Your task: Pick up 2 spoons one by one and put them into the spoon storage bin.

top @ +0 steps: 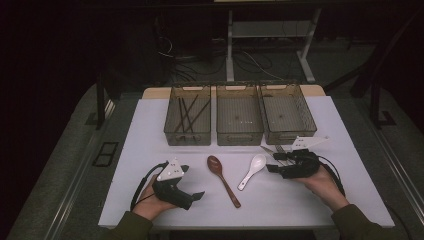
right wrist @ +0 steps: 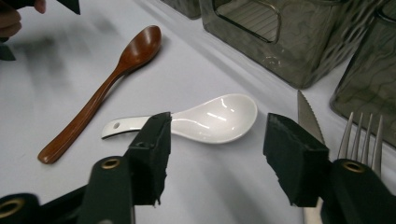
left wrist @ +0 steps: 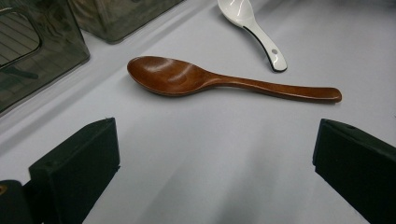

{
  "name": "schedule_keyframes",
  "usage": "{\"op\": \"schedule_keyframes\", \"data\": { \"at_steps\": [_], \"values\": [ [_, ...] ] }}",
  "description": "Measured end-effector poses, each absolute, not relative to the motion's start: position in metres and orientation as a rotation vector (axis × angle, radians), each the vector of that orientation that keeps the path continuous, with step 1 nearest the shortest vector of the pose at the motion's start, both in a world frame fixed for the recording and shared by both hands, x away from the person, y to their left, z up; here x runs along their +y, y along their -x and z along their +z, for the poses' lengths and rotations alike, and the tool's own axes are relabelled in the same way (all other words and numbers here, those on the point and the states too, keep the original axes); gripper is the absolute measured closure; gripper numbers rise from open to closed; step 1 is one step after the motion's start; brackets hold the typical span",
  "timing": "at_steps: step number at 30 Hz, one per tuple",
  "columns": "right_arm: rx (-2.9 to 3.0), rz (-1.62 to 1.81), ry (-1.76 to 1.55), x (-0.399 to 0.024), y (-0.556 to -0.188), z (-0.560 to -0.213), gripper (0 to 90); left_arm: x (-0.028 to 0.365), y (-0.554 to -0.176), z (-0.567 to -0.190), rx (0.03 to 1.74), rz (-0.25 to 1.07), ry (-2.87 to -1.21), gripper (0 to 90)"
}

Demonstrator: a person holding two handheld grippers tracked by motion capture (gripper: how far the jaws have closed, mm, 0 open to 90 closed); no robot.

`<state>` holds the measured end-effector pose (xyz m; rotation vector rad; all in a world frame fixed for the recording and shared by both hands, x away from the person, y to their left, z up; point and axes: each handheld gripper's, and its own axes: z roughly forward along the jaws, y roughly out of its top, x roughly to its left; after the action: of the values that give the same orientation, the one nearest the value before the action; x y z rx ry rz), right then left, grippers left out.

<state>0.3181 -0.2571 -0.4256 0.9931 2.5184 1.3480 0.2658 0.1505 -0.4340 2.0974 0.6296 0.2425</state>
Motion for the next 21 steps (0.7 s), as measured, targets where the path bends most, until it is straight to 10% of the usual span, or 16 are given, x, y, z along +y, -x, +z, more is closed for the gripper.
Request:
{"op": "schedule_keyframes", "data": {
  "at_steps": [21],
  "values": [
    [2.563,1.24,-0.991,-0.21,-0.364,-0.429,89.0,0.151,-0.266,-0.434,0.627,0.242,-2.097,0.0]
  ]
}}
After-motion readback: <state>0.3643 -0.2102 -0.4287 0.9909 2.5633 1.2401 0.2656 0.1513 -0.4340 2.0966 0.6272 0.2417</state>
